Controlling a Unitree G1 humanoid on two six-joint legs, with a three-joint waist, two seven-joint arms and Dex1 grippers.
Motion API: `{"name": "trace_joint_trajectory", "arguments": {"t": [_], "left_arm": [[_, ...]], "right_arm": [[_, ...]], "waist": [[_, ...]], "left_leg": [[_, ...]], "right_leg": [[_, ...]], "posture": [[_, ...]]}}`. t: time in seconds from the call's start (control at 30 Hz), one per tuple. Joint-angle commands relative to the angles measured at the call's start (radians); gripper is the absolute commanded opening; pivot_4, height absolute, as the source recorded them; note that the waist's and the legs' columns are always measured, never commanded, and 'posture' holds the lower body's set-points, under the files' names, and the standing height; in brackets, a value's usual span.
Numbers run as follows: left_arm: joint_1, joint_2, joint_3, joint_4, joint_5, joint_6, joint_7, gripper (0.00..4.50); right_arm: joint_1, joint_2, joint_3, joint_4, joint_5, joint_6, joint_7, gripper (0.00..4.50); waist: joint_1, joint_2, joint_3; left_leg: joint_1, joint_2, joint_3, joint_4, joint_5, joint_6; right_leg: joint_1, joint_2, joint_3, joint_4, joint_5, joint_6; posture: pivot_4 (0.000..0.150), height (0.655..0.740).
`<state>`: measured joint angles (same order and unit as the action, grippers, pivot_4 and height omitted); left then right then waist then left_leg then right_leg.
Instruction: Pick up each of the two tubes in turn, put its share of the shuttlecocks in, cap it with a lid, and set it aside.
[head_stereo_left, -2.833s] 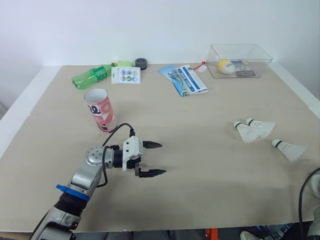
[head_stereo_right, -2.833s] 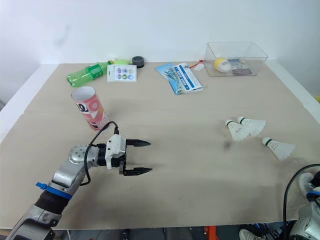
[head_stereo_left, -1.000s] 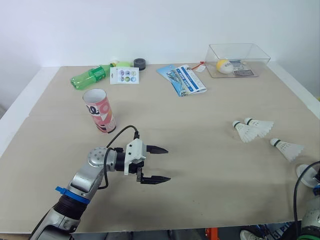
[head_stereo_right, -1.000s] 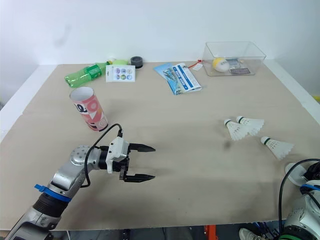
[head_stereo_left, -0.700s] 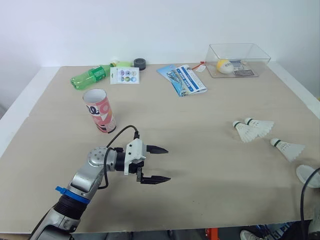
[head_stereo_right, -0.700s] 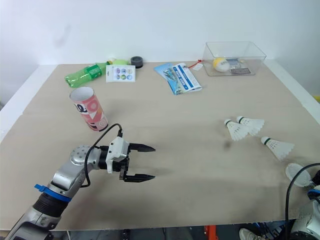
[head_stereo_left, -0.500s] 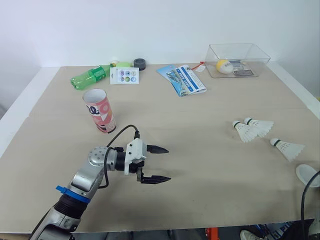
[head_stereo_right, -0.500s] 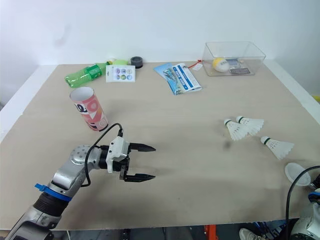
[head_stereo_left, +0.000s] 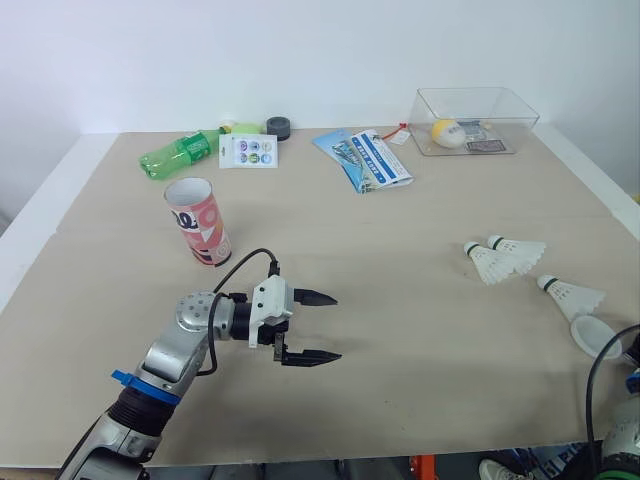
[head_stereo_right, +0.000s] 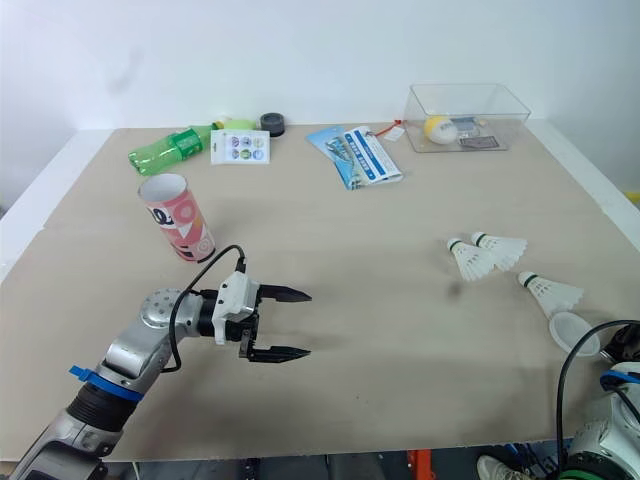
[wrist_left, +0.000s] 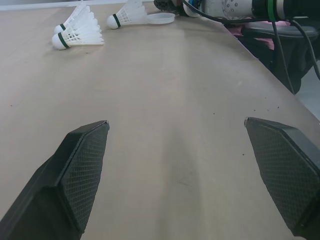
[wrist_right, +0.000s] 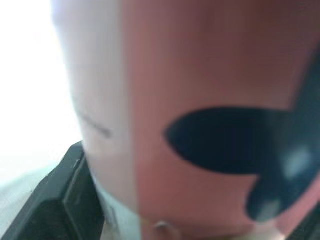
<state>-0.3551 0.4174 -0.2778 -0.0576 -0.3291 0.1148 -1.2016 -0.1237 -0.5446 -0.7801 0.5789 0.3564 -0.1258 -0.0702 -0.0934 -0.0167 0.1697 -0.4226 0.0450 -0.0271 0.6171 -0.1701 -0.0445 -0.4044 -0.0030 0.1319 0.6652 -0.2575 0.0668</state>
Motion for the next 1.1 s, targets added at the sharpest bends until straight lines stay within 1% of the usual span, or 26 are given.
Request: {"name": "trace_joint_trajectory", "arguments": {"t": [0.03, 0.33, 0.57, 0.7, 0.83, 0.93, 1.1], "left_arm": [[0.004, 0.004, 0.002, -0.028, 0.001, -0.008, 0.007, 4.50], [-0.008, -0.007, -0.005, -0.007, 0.001, -0.016, 0.001, 4.50], [-0.017, -0.023, -0.016, 0.007, 0.003, -0.022, -0.009, 4.50], [-0.021, -0.027, -0.022, 0.019, 0.003, -0.027, -0.015, 4.50], [-0.024, -0.031, -0.023, 0.033, 0.001, -0.036, -0.020, 4.50], [-0.030, -0.036, -0.018, 0.051, 0.001, -0.046, -0.024, 4.50], [-0.047, -0.040, -0.007, 0.081, 0.003, -0.058, -0.027, 4.50]], "right_arm": [[0.053, 0.024, 0.017, -0.104, 0.001, 0.036, -0.002, 4.47], [0.199, 0.118, 0.029, -0.421, 0.022, 0.180, -0.037, 4.47], [0.287, 0.193, 0.028, -0.559, 0.017, 0.252, -0.064, 4.47], [0.347, 0.240, 0.039, -0.677, 0.007, 0.287, -0.083, 4.47], [0.408, 0.265, 0.090, -0.841, 0.000, 0.341, -0.056, 4.47], [0.447, 0.254, 0.150, -0.972, -0.009, 0.400, -0.028, 4.47], [0.491, 0.224, 0.239, -1.124, -0.043, 0.454, 0.037, 4.47]], "waist": [[0.000, 0.000, 0.000], [0.002, 0.001, 0.000], [0.003, 0.001, 0.000], [0.004, 0.001, 0.000], [0.004, 0.001, -0.001], [0.004, 0.002, -0.001], [0.008, 0.002, -0.001]], "left_leg": [[0.000, 0.000, 0.000, 0.000, 0.000, 0.000], [0.000, 0.000, 0.000, 0.000, 0.000, 0.000], [-0.001, 0.000, 0.000, 0.000, 0.000, 0.000], [-0.001, 0.001, -0.001, 0.000, 0.000, 0.000], [-0.001, 0.001, 0.000, -0.001, 0.000, 0.000], [-0.001, 0.001, 0.000, -0.001, -0.001, 0.000], [-0.001, 0.001, 0.000, -0.001, -0.001, -0.001]], "right_leg": [[0.000, 0.000, 0.000, 0.000, 0.000, 0.000], [0.000, 0.000, 0.000, 0.000, 0.000, 0.000], [-0.001, 0.000, 0.000, 0.000, 0.000, 0.000], [-0.001, 0.000, -0.001, 0.000, -0.001, -0.001], [-0.002, 0.000, -0.001, 0.000, -0.001, -0.002], [-0.002, -0.001, -0.001, 0.000, -0.001, -0.002], [-0.003, -0.001, -0.001, 0.000, -0.001, -0.002]], "posture": [[0.150, 0.7400], [0.150, 0.7400], [0.150, 0.7400], [0.150, 0.7400], [0.150, 0.7400], [0.150, 0.7400], [0.150, 0.7400]]}}
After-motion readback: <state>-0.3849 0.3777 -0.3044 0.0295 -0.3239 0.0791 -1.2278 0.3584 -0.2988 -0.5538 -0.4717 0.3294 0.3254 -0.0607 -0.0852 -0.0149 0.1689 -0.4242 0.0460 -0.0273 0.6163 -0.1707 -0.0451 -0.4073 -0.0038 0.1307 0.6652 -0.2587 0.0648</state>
